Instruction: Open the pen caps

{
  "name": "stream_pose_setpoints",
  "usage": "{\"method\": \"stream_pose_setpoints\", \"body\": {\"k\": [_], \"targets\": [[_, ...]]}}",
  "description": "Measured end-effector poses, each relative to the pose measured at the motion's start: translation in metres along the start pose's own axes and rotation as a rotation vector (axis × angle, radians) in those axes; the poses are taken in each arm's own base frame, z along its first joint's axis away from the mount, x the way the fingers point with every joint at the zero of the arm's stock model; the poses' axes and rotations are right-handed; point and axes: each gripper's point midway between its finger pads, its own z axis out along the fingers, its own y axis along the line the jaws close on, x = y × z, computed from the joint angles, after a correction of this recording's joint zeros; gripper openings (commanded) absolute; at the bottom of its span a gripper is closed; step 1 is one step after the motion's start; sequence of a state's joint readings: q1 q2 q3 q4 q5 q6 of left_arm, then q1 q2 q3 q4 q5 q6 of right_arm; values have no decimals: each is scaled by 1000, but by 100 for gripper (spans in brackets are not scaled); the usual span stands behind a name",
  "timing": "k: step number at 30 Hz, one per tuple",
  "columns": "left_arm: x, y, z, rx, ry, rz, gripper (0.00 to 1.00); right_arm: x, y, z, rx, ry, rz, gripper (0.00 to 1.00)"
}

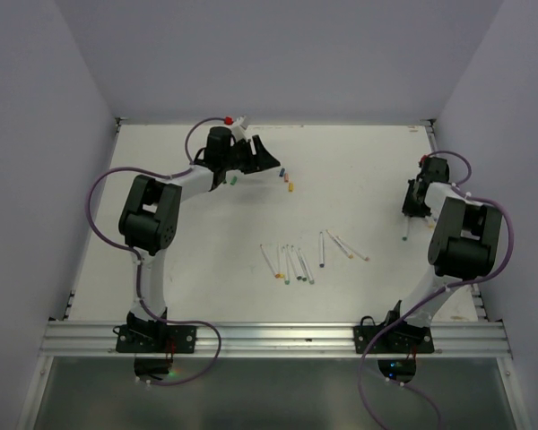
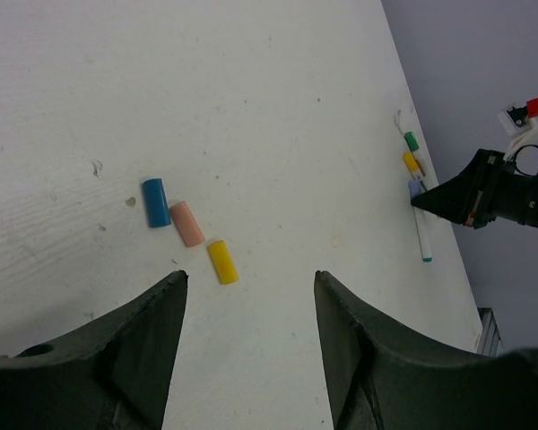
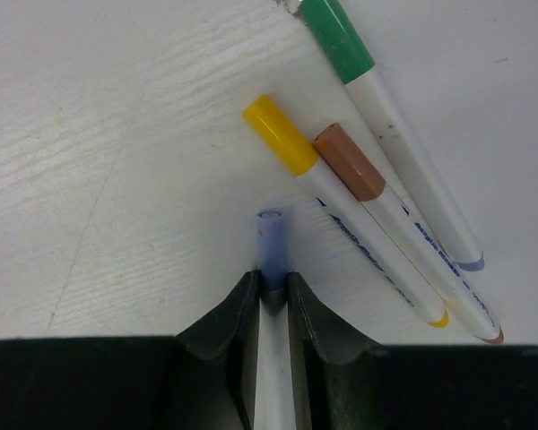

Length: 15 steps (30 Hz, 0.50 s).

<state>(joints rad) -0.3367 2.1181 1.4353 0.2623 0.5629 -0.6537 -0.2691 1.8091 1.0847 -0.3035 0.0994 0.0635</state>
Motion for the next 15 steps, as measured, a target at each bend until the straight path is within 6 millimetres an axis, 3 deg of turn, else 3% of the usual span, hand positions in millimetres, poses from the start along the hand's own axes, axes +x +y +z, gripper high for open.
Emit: {"method": "stream_pose_setpoints", "body": {"k": [4, 8, 9, 10, 11, 15], "targets": [[7, 3, -1, -2, 11, -13, 62, 1, 14, -1, -45, 3, -12, 19], [12, 5, -2, -6, 20, -21, 62, 4, 42, -5, -119, 14, -58, 18], [13, 6, -2, -6, 21, -22, 62, 4, 50, -7, -137, 19, -71, 20], [13, 6, -2, -7, 22, -22, 62, 5, 54, -7, -147, 23, -79, 36], [13, 5, -3, -7, 21, -23, 62, 6, 58, -8, -156, 28, -81, 43], [10, 2, -4, -2, 15, -18, 62, 8, 61, -10, -168, 36, -93, 45]]}}
